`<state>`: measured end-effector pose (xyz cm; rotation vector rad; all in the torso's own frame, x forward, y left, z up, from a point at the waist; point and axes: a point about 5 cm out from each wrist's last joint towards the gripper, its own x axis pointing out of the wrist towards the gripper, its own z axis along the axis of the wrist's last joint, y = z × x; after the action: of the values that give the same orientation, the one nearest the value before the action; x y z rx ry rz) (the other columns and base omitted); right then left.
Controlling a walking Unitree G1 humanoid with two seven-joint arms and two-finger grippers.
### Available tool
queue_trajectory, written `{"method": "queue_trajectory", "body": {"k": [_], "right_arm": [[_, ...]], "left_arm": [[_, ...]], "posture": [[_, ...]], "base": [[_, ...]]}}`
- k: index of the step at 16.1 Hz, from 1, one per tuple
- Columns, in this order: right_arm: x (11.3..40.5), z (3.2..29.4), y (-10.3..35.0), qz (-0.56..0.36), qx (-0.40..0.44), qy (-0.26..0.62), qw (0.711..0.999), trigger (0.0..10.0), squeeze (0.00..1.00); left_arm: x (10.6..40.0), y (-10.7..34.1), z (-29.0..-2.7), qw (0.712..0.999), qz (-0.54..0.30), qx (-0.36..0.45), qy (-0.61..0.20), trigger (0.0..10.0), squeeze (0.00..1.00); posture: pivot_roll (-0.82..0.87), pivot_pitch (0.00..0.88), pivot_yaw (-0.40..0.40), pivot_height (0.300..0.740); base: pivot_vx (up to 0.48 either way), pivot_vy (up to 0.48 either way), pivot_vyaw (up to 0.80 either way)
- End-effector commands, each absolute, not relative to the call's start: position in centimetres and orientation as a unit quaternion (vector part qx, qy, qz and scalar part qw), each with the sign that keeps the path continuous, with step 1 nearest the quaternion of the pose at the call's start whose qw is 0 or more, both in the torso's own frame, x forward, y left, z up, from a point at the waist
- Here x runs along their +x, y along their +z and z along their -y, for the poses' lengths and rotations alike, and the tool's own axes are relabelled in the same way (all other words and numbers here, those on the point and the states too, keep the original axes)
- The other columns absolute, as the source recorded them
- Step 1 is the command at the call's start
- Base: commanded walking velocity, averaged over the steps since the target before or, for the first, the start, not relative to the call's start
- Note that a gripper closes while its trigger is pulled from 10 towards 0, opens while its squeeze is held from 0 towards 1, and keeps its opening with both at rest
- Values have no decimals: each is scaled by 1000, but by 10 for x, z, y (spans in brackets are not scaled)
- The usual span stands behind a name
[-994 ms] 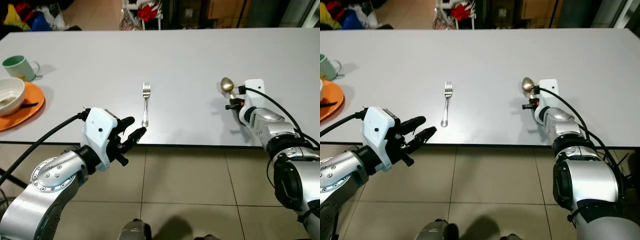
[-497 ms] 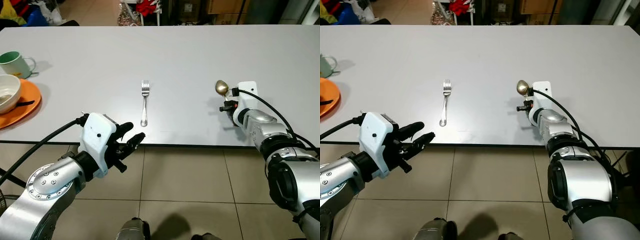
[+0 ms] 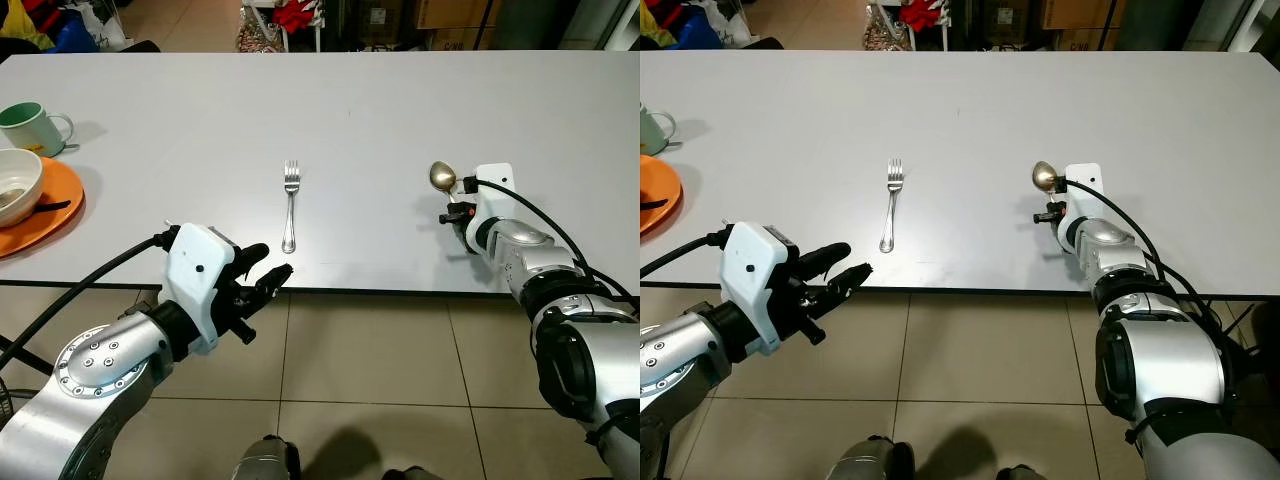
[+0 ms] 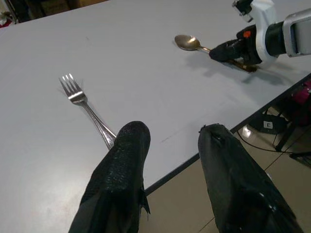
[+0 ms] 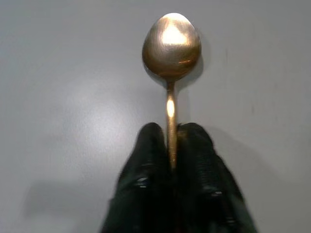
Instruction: Setting the table
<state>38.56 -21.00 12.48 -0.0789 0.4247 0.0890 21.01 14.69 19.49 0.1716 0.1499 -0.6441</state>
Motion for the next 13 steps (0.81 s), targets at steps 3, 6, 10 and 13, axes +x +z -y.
{"method": "queue_trajectory", "body": {"k": [3, 6, 10, 13], "right_arm": [[384, 212, 123, -219, -30, 46, 974, 10000, 1000], [388, 213, 133, -201, -28, 55, 978, 10000, 1000], [397, 204, 159, -138, -11, 114, 984, 10000, 1000], [391, 192, 179, -69, 11, 156, 985, 10000, 1000]], "left_arm": [[213, 195, -145, 941, -69, 85, -319, 10000, 0], [219, 193, -144, 942, -63, 79, -319, 10000, 0], [232, 191, -147, 948, -47, 61, -308, 10000, 0], [242, 189, -150, 958, -40, 50, -281, 10000, 0]], "posture": [[296, 91, 38, 740], [267, 60, 34, 740], [190, 0, 37, 740], [150, 0, 41, 740]], "base": [[0, 0, 0], [0, 0, 0], [0, 0, 0], [0, 0, 0]]}}
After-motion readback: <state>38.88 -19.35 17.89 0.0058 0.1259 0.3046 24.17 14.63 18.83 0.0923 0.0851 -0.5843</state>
